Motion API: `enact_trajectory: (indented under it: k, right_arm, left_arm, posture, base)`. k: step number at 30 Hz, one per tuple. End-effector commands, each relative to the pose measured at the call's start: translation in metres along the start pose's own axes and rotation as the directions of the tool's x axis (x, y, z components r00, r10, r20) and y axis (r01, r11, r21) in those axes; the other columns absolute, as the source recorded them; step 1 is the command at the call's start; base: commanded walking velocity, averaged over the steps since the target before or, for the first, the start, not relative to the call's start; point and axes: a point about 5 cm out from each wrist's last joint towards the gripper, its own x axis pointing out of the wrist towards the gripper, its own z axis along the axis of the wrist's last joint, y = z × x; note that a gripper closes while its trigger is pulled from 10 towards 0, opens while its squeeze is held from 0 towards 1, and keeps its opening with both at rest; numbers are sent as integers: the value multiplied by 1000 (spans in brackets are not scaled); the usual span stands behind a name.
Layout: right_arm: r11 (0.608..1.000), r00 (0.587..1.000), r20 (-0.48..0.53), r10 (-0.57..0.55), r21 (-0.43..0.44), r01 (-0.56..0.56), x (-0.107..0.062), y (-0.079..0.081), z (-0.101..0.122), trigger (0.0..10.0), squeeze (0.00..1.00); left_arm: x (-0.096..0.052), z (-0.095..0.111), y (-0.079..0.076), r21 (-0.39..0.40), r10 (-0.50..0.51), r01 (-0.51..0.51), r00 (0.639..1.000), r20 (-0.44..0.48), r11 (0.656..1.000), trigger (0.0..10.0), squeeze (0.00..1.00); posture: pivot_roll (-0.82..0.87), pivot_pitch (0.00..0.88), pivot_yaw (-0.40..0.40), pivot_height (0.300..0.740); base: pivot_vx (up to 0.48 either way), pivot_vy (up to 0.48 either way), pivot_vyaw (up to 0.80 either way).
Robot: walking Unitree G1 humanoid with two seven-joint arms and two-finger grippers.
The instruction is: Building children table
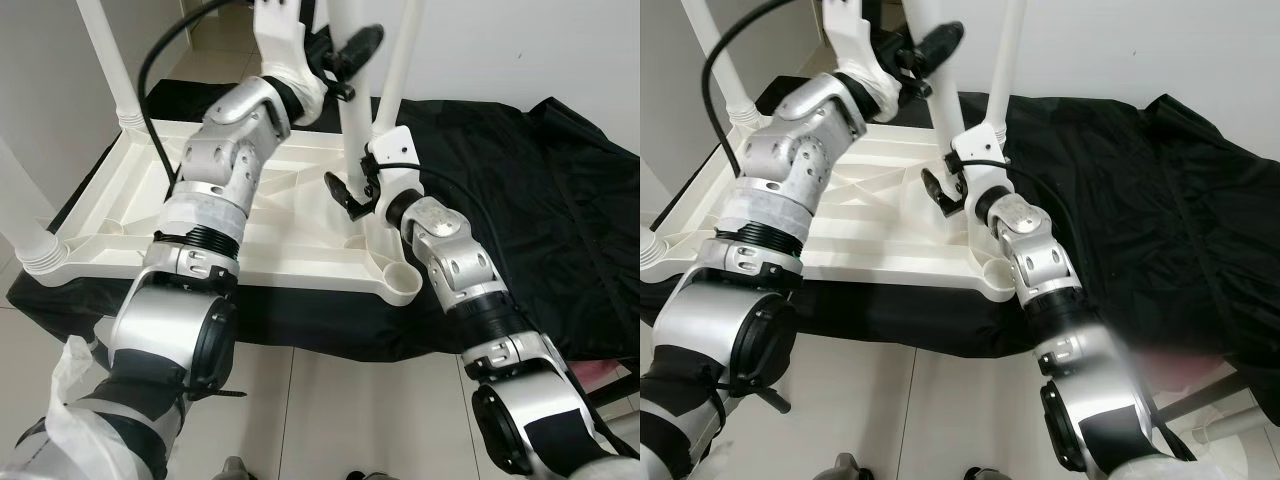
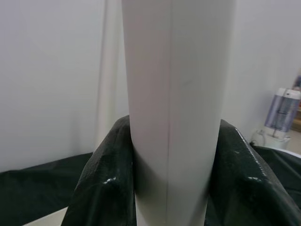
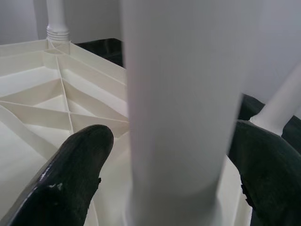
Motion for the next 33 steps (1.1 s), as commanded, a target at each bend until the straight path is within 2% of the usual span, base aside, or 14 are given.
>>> enact_trajectory:
  k: [1,10,14,22,23,25,26,33]
  right_arm:
    - [1000,1000,-2,-7,-6,7,3,-1,0,10000,0]
    - [1000,1000,-16,-2,-20,2,8,-1,-2,10000,0]
    - [999,1000,-7,-2,-32,2,10,-1,-1,10000,0]
    - [998,1000,3,18,-52,-17,10,1,-3,9961,0]
    - [999,1000,4,17,-50,-17,10,2,-3,4314,0]
    - [999,1000,4,17,-50,-17,10,2,-3,4314,0]
    - [999,1000,5,17,-47,-17,10,2,-3,0,0]
    - [1000,1000,1,-9,-12,9,10,0,-6,0,0]
  left_arm:
    - [0,2,-6,13,-10,10,1000,4,1000,10000,0]
    - [-1,1,-11,11,-14,14,1000,2,1000,10000,0]
    - [0,-2,-16,-23,-21,21,1000,-1,1000,10000,0]
    - [0,-7,-22,-16,-31,30,999,-19,999,10000,0]
    - [0,-7,-22,-16,-31,30,999,-19,999,10000,0]
    - [0,-7,-22,-16,-31,30,999,-19,999,10000,0]
    - [0,-7,-22,-17,-32,31,999,-21,999,10000,0]
    - [1,-8,-24,-20,-33,33,999,-30,999,10000,0]
  posture:
    - [-10,22,-37,740]
    - [-9,22,-36,740]
    - [-9,22,-36,740]
    - [-13,23,-32,740]
    - [-14,22,-31,740]
    - [-14,22,-31,740]
    - [-14,23,-30,740]
    - [-13,24,-26,740]
  base:
    - [0,0,0]
    - [0,0,0]
    - [0,0,0]
    - [0,0,0]
    - [0,0,0]
    - [0,0,0]
    - [0,0,0]
    - [0,0,0]
